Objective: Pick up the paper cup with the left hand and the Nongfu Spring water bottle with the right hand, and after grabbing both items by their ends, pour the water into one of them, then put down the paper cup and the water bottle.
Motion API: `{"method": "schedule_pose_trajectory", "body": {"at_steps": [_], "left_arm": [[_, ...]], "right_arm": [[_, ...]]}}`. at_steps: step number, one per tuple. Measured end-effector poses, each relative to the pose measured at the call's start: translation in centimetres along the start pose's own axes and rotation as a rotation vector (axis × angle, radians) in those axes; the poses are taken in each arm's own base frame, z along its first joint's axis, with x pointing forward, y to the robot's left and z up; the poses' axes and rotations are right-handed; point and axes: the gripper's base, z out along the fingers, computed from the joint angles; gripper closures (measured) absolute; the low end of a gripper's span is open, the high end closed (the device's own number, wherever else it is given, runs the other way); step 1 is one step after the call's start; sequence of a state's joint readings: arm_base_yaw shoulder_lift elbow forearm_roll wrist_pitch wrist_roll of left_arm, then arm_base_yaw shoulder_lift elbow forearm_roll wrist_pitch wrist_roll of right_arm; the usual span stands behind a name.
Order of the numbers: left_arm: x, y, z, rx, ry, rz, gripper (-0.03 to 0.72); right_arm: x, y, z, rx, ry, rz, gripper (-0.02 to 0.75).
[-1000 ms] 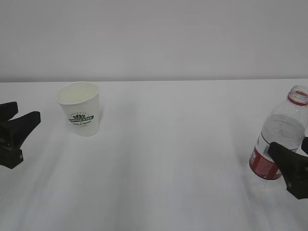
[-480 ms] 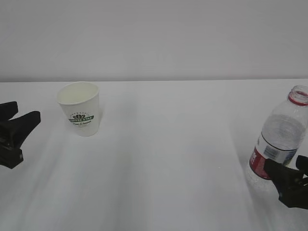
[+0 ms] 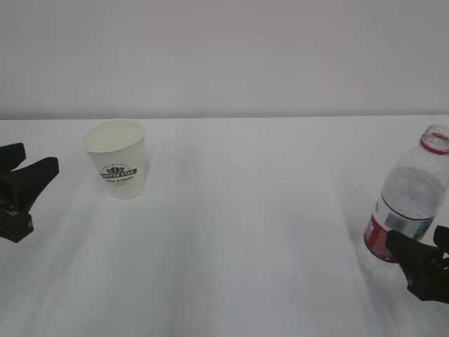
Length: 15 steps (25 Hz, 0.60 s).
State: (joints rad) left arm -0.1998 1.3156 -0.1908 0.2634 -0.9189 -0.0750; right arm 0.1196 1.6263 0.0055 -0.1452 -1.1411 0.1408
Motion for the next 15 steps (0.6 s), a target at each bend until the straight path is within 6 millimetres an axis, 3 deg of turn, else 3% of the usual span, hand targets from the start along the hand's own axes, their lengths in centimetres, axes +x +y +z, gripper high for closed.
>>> {"method": "schedule_pose_trajectory", "body": {"at_steps": [7,15], "left_arm": [[0.1,0.0,0.1,0.002,0.002,-0.002,0.285],[0.6,0.0,0.4,0.008,0.015,-0.011,0.284]], "right_arm": [[-0.1,-0.3,0.1,0.036,-0.004,0.014,0.069],[0.4,-0.4,2.6,0.009,0.045,0.007,0.064]]}}
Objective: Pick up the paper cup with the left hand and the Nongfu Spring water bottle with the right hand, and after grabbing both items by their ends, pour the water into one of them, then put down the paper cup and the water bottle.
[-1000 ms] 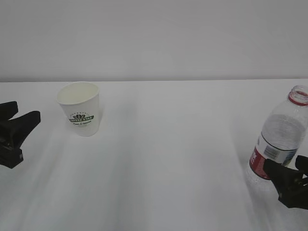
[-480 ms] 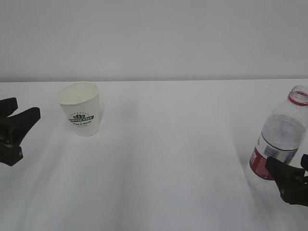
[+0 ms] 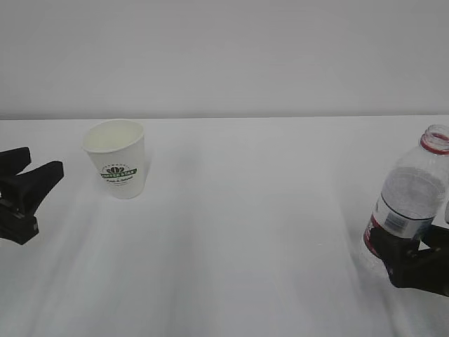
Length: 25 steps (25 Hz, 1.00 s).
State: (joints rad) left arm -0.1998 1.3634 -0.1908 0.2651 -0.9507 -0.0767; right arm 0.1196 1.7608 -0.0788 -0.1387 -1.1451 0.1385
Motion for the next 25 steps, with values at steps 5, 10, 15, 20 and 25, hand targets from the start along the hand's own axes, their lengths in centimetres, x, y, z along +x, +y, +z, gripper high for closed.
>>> {"method": "schedule_pose_trajectory", "body": {"at_steps": [5,10,15,20,25], "left_arm": [[-0.1,0.0,0.1,0.003,-0.021,-0.001,0.283],[-0.7,-0.1,0.0,0.009,-0.086,0.0,0.283],[-0.8,-0.1,0.0,0.01,-0.101,0.0,0.283],[-0.8,-0.1,0.0,0.01,-0.101,-0.002,0.283],[-0.9,-0.1,0.0,0.01,-0.102,-0.002,0.283]], "right_arm": [[0.3,-0.1,1.1,-0.006,0.022,0.0,0.064],[-0.1,-0.1,1.7,-0.007,0.003,-0.003,0.064],[-0.7,-0.2,2.3,-0.009,-0.023,-0.006,0.064],[-0.9,-0.2,2.6,-0.01,-0.033,-0.008,0.07],[-1.1,-0.2,2.7,-0.013,-0.038,-0.01,0.108]]}}
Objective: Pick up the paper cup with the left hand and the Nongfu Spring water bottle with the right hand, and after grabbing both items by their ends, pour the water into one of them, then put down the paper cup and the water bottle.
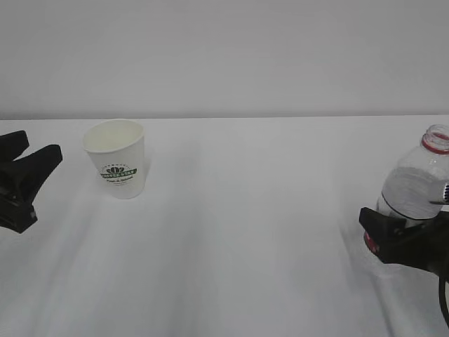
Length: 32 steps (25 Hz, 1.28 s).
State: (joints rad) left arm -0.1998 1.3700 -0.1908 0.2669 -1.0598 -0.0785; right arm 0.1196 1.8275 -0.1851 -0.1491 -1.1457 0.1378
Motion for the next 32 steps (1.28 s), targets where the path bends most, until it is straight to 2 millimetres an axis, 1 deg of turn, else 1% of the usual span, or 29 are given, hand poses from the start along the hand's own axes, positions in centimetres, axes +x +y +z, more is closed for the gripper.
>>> {"method": "schedule_pose_trajectory", "body": {"at_steps": [7,12,16,24,28,32], "left_arm": [[0.0,0.0,0.0,0.0,0.0,0.0,0.283],[0.0,0.0,0.0,0.0,0.0,0.0,0.283],[0.0,0.0,0.0,0.0,0.0,0.0,0.283],[0.0,0.0,0.0,0.0,0.0,0.0,0.283],[0.29,0.02,-0.01,-0.003,0.032,0.0,0.286],[0.37,0.03,-0.01,-0.003,0.041,0.0,0.297]], "right_arm": [[-0.12,0.0,0.0,0.0,-0.013,-0.008,0.259],[-0.14,0.0,0.0,0.0,-0.015,-0.008,0.323],[-0.14,0.0,0.0,0.0,-0.015,-0.008,0.339],[-0.16,-0.05,0.01,0.006,-0.016,-0.005,0.339],[-0.17,-0.12,0.01,0.013,-0.017,-0.058,0.34],[-0.17,-0.16,0.01,0.018,-0.017,-0.074,0.34]]}}
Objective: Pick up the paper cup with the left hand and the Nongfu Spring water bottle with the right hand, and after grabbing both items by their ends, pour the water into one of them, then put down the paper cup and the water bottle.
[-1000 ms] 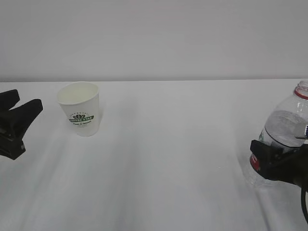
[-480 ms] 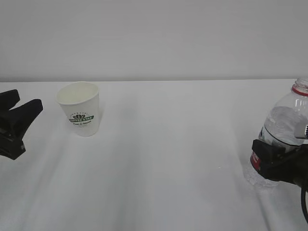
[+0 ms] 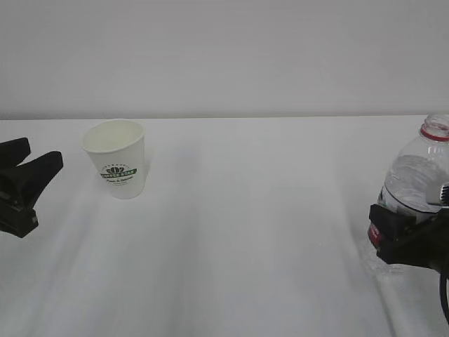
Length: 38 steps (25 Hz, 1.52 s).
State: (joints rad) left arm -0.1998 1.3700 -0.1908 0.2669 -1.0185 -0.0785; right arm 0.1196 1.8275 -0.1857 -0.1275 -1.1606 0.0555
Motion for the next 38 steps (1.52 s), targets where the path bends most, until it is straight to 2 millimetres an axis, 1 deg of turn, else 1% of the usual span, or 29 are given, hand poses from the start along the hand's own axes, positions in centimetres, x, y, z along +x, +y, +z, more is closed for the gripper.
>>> {"method": "schedule_pose_trajectory", "body": {"at_steps": [6,10,12,16,26,31,38], "left_arm": [[0.1,0.0,0.1,0.0,0.006,-0.001,0.3],[0.6,0.0,0.2,0.002,0.032,-0.007,0.3],[1.0,0.0,0.4,0.003,0.049,-0.011,0.301],[1.6,0.0,0.6,0.007,0.063,-0.02,0.301],[1.7,0.0,1.0,0.018,0.025,-0.029,0.302],[2.7,-0.3,1.4,0.054,0.061,-0.027,0.303],[4.7,-0.3,1.9,0.063,0.15,-0.049,0.304]], "right_arm": [[-0.6,0.0,-0.5,0.01,0.004,-0.006,0.34],[-1.7,0.0,-1.3,0.012,-0.052,-0.013,0.34],[-2.0,0.1,-1.8,0.019,-0.069,-0.011,0.34],[-2.1,0.1,-2.8,0.026,-0.08,-0.009,0.34],[-2.5,0.1,-4.8,0.053,-0.115,0.017,0.34],[-3.0,0.0,-5.5,0.071,-0.119,0.024,0.34],[-3.3,0.0,-6.2,0.075,-0.093,0.022,0.341]]}}
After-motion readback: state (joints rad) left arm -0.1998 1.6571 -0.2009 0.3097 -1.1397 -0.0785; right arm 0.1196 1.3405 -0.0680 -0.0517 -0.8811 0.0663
